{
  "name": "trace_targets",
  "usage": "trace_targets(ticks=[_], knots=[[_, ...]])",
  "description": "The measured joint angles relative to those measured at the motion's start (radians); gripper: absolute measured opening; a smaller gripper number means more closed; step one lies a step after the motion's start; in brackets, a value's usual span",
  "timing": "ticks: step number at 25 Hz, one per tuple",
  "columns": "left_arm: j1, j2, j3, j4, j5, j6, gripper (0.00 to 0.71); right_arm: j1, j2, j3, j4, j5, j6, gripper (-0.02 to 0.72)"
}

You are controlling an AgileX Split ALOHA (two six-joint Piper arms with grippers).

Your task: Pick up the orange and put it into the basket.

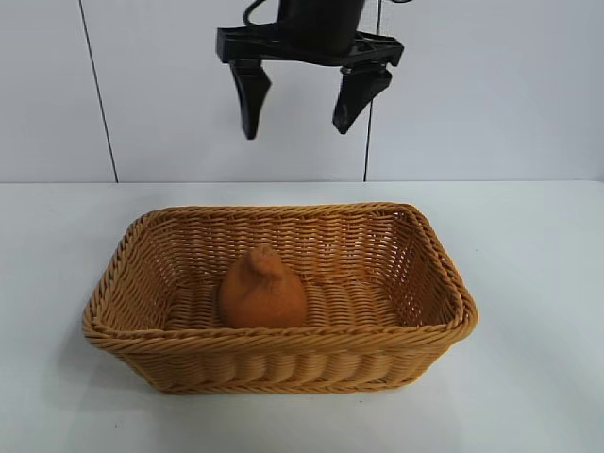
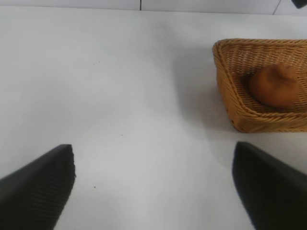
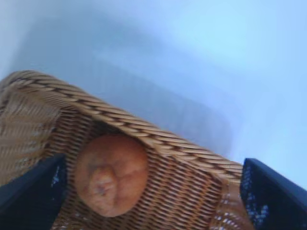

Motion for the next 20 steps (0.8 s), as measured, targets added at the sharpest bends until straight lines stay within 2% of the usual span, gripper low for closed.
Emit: trace_targets(ticks=[13,20], knots=[[0.0,0.0,0.0,0.002,0.0,0.0,0.636,-0.406,0.0,0.0,-0.017,0.002,0.0,0.675],[0.0,0.0,0.0,0.004,0.0,0.0,0.636,-0.475,-0.002,0.001,-0.019,0.008,0.0,0.675]])
